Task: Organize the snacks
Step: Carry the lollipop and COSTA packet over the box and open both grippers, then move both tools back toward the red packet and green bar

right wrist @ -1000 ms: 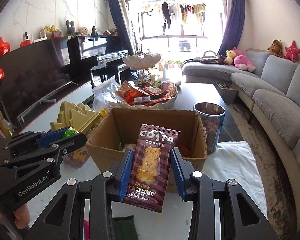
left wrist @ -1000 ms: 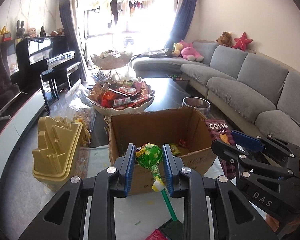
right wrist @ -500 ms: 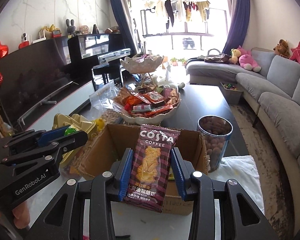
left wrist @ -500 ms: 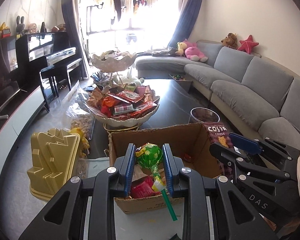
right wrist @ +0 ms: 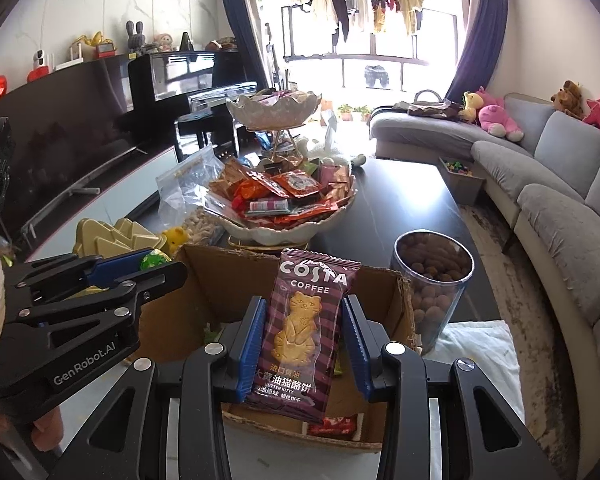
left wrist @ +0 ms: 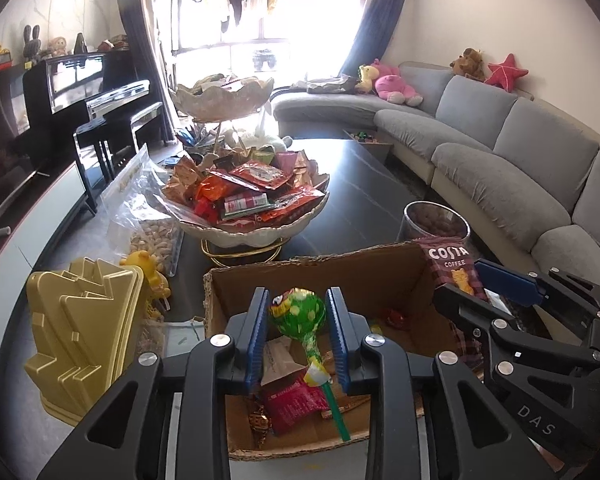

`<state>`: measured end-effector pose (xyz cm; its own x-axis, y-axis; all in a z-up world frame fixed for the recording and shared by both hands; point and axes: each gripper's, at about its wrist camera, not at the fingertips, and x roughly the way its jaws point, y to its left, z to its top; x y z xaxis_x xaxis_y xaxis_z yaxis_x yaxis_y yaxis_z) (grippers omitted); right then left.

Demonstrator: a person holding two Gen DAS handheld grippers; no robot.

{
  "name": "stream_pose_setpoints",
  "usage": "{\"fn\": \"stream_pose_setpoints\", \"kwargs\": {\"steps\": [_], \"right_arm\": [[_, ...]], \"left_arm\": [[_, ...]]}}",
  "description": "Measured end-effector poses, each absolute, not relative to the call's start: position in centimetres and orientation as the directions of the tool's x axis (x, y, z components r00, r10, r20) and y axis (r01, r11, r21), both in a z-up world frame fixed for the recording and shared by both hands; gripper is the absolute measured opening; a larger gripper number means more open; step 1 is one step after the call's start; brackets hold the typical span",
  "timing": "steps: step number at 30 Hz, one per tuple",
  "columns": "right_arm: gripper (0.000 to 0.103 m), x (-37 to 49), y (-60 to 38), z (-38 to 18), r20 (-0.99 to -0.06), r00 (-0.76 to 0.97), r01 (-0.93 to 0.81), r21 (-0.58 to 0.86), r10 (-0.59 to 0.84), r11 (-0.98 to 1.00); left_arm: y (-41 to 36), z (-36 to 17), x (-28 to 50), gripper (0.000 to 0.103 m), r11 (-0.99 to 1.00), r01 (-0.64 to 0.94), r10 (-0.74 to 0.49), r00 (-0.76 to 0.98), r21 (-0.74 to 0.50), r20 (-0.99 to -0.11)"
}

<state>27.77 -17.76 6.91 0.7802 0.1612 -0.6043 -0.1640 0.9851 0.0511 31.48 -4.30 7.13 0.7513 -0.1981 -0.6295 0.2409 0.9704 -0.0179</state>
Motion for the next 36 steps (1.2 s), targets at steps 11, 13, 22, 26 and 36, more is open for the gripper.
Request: {"fn": "stream_pose_setpoints", "kwargs": {"steps": [11,13,22,26,36], "right_arm": [[0.056,26.6,-18.3,6.0,-0.605,0.782,-0.15,0.051,0.15,0.987],[0.059,25.8,-18.2,6.0,-0.603,0.783,-0.158,0.05,0.156,0.986],[0.061,20.8,-17.6,6.0,-0.59,0.783,-0.179,0.089,0.197,0.98],[0.061,19.0,-16.9,5.7,-0.588,0.783,-0.192,0.077,0.2,0.978],[0.065,15.2,-15.5,3.2,-0.623,0.753,-0.224,0.057,0.21,0.973]], "left_arm": [[-3.4,7.6,27.6,0.062,0.973,0.225,-0.156,0.791,0.044,-0.592],[-3.2,7.9,26.4,0.063,0.973,0.227,-0.155,0.801,0.054,-0.578],[-2.1,8.4,20.6,0.066,0.967,0.24,-0.157,0.823,0.084,-0.545],[-1.6,7.8,18.6,0.066,0.965,0.245,-0.155,0.824,0.096,-0.545],[-0.4,4.7,14.7,0.067,0.961,0.263,-0.162,0.791,0.089,-0.59]]}}
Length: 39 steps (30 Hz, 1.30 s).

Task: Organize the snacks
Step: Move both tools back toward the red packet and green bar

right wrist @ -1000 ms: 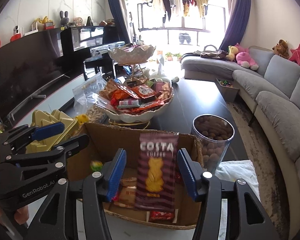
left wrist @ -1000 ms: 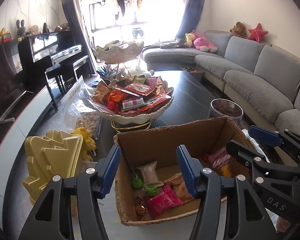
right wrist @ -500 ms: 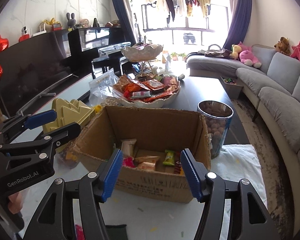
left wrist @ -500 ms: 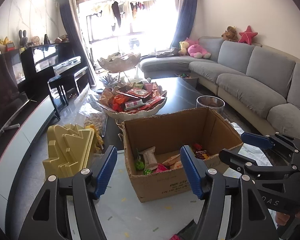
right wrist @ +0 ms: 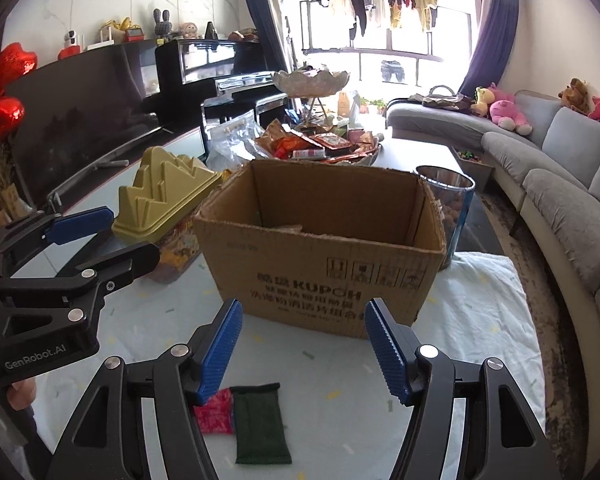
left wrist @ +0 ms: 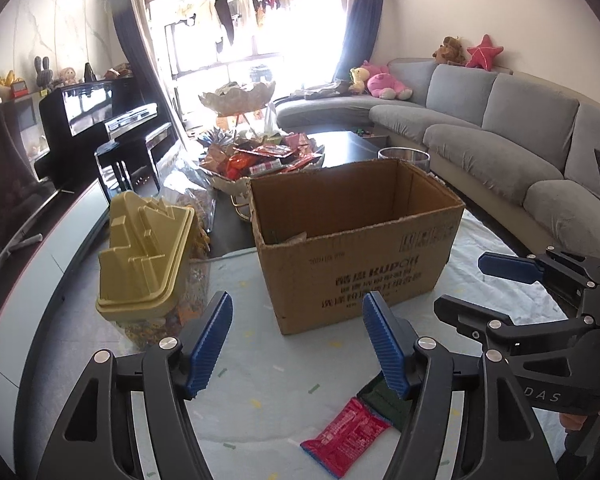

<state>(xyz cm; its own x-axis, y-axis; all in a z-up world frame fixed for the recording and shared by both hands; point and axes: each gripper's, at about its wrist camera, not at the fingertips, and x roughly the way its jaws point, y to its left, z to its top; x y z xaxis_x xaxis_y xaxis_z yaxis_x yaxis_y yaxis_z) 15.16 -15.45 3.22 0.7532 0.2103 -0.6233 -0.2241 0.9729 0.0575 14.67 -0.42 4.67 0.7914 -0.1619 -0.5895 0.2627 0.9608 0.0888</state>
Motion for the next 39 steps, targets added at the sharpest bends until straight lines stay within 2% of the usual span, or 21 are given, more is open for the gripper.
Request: {"fn": "stream_pose_setpoints", "kwargs": {"steps": [20,39], "right_arm": [[0.065,11.2,-13.1,-4.8,-0.768,0.608,-0.299,0.013,0.201,0.954],[0.064,11.5,-12.8,-8.2,-0.821,0.548,-0.299,-0.012,0.161,0.954]], "left_arm": [[-0.1,-4.7,11.5,0.068,0.919,0.39,-0.223,0.634,0.058,-0.74],[-1.3,-10.0,13.1,0.072,0.884,0.465,-0.227,0.517,0.048,-0.825]]}}
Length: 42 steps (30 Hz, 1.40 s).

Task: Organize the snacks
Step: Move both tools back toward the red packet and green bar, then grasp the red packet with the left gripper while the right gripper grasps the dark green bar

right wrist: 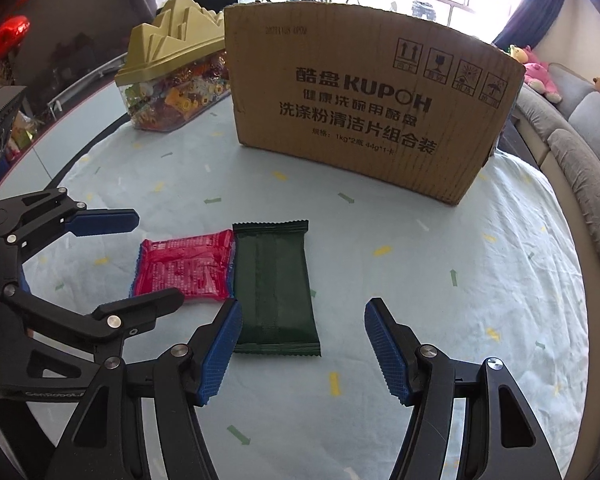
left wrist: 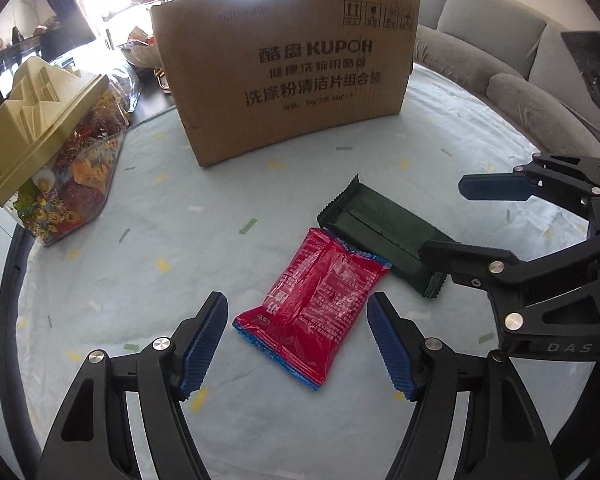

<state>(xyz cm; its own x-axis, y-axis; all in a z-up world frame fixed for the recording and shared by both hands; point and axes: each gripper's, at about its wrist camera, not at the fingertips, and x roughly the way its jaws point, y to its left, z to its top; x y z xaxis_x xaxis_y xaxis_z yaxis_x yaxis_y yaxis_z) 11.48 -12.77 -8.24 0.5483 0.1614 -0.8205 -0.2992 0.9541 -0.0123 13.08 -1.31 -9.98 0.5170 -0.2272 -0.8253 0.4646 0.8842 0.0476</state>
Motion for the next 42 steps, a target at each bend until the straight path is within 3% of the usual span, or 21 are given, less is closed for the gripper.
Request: {"fn": "stream_pose_setpoints", "kwargs": {"steps": [8,11,13,18,36,38,39,42], "right_arm": [[0.064,12.2,-13.1,-8.9,-0.83,0.535,-0.291,-0.009,0.155,0.957],[0.064,12.4,-13.1,-9.0,-0.832,0.533,-0.29,-0.004,0.158,0.957],[0.064,12.5,-13.1,-9.0,-0.833,0.53,-0.294,-0.004,0.16,0.956],[0.065,13.0,-12.4,-9.3,-0.837,0.519,-0.311,0.006,0.175,0.951],[0.064,14.9,-10.5,-10.4,-0.849,0.499,-0.318,0.007,0.174,0.948],[0.056,14.9,-10.6,-10.4,-0.846,0.504,-0.305,0.012,0.172,0.952],[0.046,14.9,-10.6,-10.4,-0.844,0.508,-0.306,0.012,0.174,0.952],[0.045,14.9,-10.9,-10.2,-0.844,0.506,-0.292,0.026,0.178,0.956]], "left_arm": [[-1.5,-10.8,14.3,0.07,0.891,0.453,-0.241,0.501,0.014,-0.831],[-1.3,-10.9,14.6,0.063,0.898,0.44,-0.263,0.497,-0.021,-0.827],[-1.3,-10.8,14.7,0.049,0.9,0.435,-0.261,0.503,-0.019,-0.824],[-0.5,-10.6,14.7,0.042,0.912,0.405,-0.28,0.505,-0.062,-0.817],[2.1,-9.7,13.7,0.042,0.962,0.245,-0.237,0.539,-0.119,-0.808],[2.2,-9.7,13.6,0.042,0.965,0.235,-0.232,0.539,-0.119,-0.81],[2.3,-9.7,13.5,0.042,0.966,0.229,-0.23,0.541,-0.121,-0.809],[2.4,-9.3,13.3,0.042,0.969,0.212,-0.225,0.547,-0.126,-0.806]]}}
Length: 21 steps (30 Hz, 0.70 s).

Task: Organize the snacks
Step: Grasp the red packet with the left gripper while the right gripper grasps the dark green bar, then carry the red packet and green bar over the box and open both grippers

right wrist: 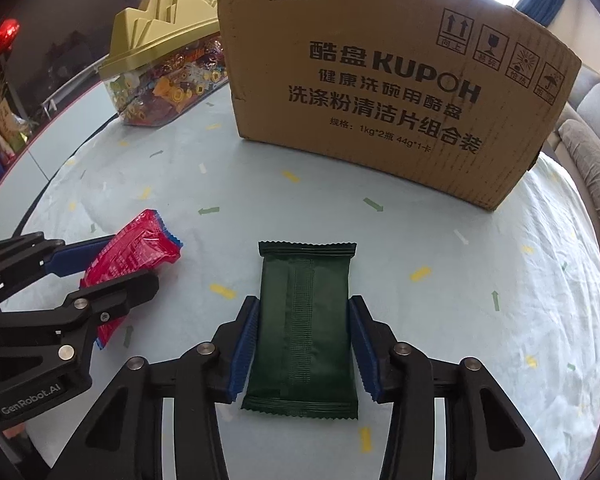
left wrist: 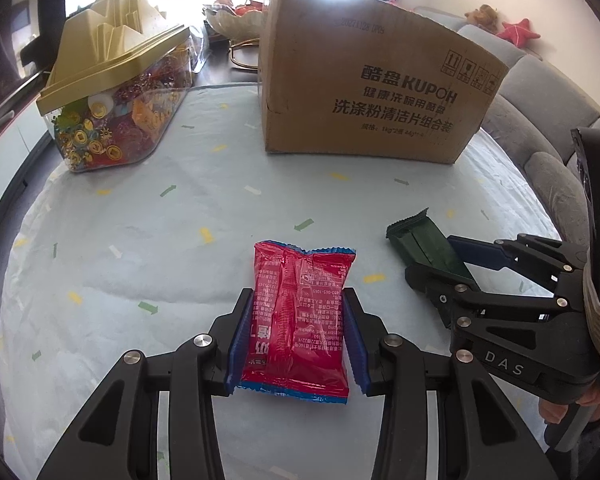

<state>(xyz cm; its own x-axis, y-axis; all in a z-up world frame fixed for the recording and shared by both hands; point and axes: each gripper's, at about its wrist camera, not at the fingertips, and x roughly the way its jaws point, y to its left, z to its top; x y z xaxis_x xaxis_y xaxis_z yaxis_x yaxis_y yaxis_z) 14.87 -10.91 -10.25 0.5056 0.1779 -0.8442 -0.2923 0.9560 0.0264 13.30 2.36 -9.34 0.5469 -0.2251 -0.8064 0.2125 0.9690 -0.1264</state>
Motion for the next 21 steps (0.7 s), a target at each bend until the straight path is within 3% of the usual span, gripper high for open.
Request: {"fn": "stream_pose_setpoints", "kwargs": {"steps": [21], "right_arm": [[0.045,11.9,-14.3,-1.5,-0.698,0.692,-0.211,0.046,0.183,0.976]], "left_arm": [[-0.1,-0.5,12.5,0.042,0.965,0.226,-0.256,0.696,-0.134,-0.671]]}}
